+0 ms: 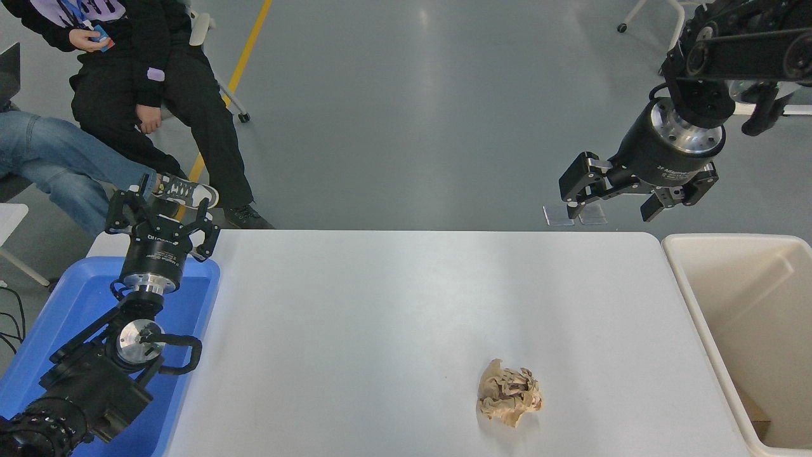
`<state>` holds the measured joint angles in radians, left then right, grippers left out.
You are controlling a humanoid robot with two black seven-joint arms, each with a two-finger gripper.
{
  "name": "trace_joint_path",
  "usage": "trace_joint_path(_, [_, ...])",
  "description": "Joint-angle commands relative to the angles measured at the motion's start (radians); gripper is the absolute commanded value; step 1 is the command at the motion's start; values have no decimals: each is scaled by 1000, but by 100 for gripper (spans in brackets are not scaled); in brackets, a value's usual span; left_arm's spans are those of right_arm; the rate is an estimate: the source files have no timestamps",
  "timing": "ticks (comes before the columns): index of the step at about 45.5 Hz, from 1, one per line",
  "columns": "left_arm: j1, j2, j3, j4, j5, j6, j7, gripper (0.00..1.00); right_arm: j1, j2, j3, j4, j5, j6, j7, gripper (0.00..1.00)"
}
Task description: Pick up paper ball place in dustbin
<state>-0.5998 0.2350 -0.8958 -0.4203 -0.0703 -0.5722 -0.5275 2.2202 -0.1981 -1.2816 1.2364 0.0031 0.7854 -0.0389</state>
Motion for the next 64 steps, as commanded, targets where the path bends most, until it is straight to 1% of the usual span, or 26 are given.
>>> trace_joint_path(1, [0, 0, 1, 0, 1, 0, 1, 99, -1, -1, -2, 0, 0, 0, -1, 100])
trace_joint_path(24, [0, 0, 1, 0, 0, 0, 0, 99, -31, 5, 11, 6, 6, 0, 1, 100])
trace_joint_path(31, [0, 1, 1, 0, 1, 0, 0, 99, -174, 0, 85, 5, 5, 0, -1, 100])
trace_joint_path(44, [0, 1, 1, 0, 1, 0, 1, 99, -364, 75, 180, -5, 2, 0, -3, 100])
trace_joint_path(54, [0, 1, 0, 0, 1, 0, 1, 99, -448, 78, 231, -5, 5, -264, -3, 100])
trace_joint_path(64, [0, 1, 1, 0, 1, 0, 1, 99, -557, 121, 260, -6, 5, -409, -6, 100])
